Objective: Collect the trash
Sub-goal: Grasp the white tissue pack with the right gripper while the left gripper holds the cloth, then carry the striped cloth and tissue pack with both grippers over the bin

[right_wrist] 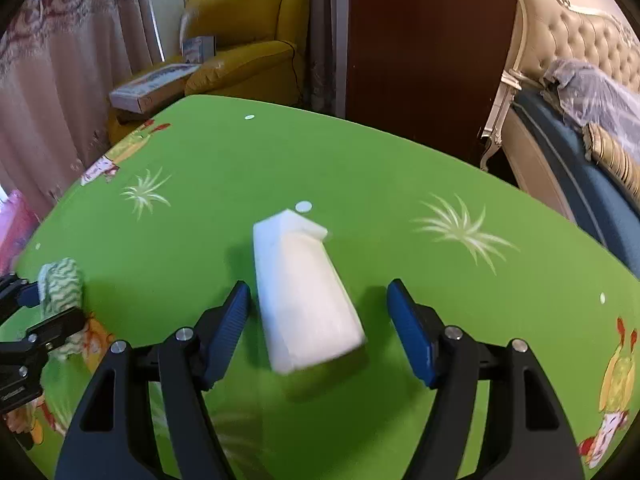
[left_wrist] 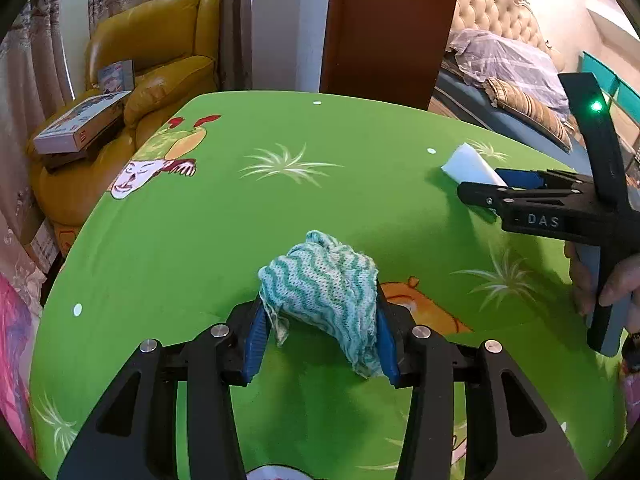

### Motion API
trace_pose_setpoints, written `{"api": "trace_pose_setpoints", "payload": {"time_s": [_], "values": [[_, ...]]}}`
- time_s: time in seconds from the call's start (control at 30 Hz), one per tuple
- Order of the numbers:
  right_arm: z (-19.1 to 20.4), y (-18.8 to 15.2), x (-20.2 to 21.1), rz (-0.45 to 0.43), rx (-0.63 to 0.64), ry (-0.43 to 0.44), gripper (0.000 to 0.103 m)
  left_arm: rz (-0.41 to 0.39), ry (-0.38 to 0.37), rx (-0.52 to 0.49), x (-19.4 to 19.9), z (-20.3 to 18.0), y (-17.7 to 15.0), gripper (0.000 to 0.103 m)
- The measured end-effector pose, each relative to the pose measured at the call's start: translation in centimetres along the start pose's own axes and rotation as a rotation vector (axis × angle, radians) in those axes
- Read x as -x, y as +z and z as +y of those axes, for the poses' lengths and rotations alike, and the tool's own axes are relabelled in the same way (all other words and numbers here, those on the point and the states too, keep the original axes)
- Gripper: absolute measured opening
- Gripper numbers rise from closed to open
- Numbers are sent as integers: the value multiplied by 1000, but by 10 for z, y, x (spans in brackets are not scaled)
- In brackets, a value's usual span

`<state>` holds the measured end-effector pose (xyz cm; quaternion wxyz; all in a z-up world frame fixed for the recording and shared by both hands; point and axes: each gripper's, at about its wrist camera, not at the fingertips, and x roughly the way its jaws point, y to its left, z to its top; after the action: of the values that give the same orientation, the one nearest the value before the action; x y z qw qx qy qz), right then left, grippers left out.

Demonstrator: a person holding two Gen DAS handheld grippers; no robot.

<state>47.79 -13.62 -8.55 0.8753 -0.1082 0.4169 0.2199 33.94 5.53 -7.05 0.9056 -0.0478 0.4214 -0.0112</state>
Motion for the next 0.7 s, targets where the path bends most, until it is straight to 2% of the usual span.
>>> {"api": "trace_pose_setpoints", "payload": {"time_s": [0.03, 0.07, 0.1, 0.33, 0.57, 0.7], "values": [[0, -2, 2, -3, 2, 3, 63, -2, -1, 4, 1, 0, 0, 43], [2, -3, 4, -8, 1, 10, 44, -3, 1, 4, 2, 0, 0, 43], [4, -7, 9, -10, 0, 6, 40, -4, 2, 3, 4, -2, -2, 43], [6, -58, 55, -47, -83, 9, 37, -11, -2, -14, 20, -12, -14, 43], [13, -123, 102, -70, -190, -17, 37, -22, -17, -69, 48, -33, -46, 43], [20, -150, 130, -120, -227, -46, 37, -49, -18, -107, 66, -42, -62, 43]]}}
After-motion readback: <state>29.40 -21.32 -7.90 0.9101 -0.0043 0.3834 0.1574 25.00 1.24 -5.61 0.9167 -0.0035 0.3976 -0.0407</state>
